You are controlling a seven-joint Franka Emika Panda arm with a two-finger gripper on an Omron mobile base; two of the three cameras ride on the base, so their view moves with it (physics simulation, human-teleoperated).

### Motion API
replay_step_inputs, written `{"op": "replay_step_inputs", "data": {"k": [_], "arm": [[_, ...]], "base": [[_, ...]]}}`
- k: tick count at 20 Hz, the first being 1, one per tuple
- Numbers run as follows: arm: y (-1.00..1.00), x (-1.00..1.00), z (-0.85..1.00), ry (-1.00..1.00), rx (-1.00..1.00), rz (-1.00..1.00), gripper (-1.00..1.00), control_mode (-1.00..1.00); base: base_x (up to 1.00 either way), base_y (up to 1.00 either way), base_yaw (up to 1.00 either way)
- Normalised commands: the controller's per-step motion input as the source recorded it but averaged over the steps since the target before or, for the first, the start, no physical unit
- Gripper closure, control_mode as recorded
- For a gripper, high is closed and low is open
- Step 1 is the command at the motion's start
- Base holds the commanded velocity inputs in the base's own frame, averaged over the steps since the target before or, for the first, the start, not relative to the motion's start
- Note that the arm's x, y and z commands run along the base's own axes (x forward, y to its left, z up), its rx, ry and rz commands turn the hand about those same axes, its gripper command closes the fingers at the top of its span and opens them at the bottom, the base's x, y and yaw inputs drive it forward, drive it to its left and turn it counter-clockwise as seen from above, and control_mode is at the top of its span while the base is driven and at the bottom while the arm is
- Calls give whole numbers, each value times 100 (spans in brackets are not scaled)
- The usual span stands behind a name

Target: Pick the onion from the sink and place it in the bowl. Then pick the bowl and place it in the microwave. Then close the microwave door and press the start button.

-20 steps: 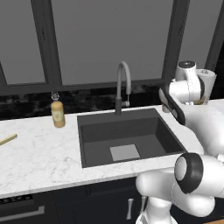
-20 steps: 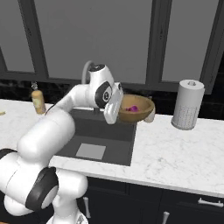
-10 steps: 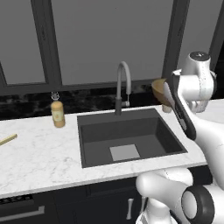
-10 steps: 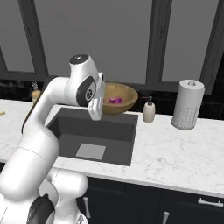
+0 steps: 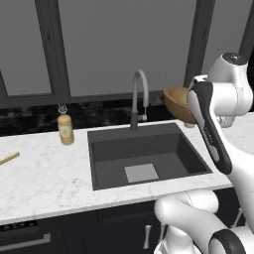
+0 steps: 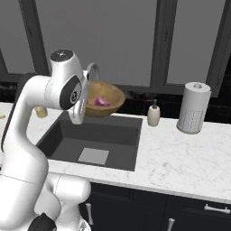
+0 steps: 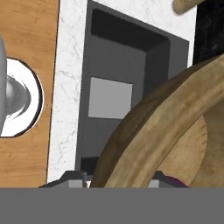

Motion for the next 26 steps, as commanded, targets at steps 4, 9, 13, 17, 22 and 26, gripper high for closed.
{"op": "replay_step_inputs", "data": {"k": [4, 9, 13, 17, 22, 26], "arm": [[20, -75, 33, 0, 11, 5, 100, -100], [10, -73, 31, -4, 7, 6, 100, -100], [18, -79, 45, -17, 1, 4, 100, -100], [28, -38, 30, -8, -13, 2, 100, 100], [0, 0, 0, 0, 0, 0, 100, 100], [0, 0, 0, 0, 0, 0, 100, 100]], "base": [[0, 0, 0], [0, 0, 0], [0, 0, 0], [-37, 27, 1], [-48, 16, 7], [-75, 46, 23]]}}
